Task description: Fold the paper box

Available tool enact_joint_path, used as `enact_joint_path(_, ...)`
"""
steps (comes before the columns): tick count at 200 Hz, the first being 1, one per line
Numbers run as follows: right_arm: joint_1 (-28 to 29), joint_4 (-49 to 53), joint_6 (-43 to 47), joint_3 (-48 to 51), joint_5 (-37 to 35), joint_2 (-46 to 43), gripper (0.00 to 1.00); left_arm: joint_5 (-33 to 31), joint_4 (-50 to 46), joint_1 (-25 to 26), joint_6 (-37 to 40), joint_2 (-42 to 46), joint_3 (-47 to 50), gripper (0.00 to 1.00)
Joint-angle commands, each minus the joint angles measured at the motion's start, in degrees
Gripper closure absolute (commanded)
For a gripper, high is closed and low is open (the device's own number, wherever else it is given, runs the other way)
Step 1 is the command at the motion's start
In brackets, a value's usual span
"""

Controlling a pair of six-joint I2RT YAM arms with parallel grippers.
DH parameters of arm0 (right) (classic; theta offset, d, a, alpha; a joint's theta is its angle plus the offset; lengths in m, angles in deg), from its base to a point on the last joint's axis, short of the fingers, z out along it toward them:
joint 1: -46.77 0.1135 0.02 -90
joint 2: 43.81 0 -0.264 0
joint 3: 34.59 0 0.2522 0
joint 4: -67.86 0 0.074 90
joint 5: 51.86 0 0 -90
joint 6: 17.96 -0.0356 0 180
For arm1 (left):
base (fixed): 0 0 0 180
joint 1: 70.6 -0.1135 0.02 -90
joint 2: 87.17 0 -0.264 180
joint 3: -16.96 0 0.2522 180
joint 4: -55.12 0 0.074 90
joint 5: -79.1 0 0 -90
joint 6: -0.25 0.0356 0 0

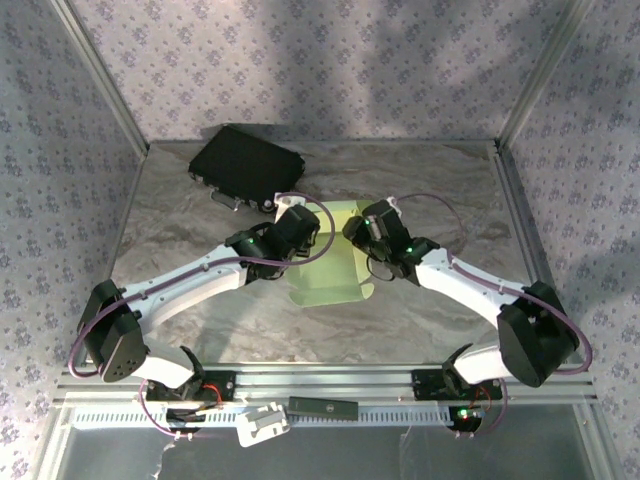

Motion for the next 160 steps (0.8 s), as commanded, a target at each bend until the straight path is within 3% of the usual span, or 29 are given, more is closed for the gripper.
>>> enact_joint_path(1, 0.69, 0.12, 1.72, -2.79, 0.88, 0.57, 0.58, 2.24, 3.03, -0.41, 0.95, -0.74, -1.96, 1.00)
enact_joint_path(51, -1.02, -0.75, 9.17, -2.93, 9.53, -2.95, 0.58, 9.41, 6.25, -4.83, 3.58, 0.06, -1.26, 1.00)
enact_joint_path(63, -3.28, -0.08, 14.39, -3.36, 13.96, -6.59, 0.57, 14.65, 6.88, -7.64, 5.41, 0.23, -1.61, 1.00)
enact_joint_path(86, -10.96, 3.77, 23.26, -5.80, 30.27, -12.49, 0.53, 27.66, 8.74, -14.27, 9.48, 0.87, -1.98, 1.00)
enact_joint_path(103, -19.67, 3.80, 23.60, -5.13, 42.09, -14.83, 0.55, 39.05, 9.83, -19.86, 11.98, 0.78, -2.96, 1.00)
enact_joint_path(128, -31.23, -2.25, 21.81, -1.80, 52.66, -16.31, 0.60, 53.53, 9.52, -27.24, 13.38, 0.22, -5.14, 1.00)
enact_joint_path(160, -34.53, -6.92, 27.07, -2.15, 63.01, -11.08, 0.69, 65.32, 7.83, -31.11, 16.70, -1.22, -8.44, 1.00)
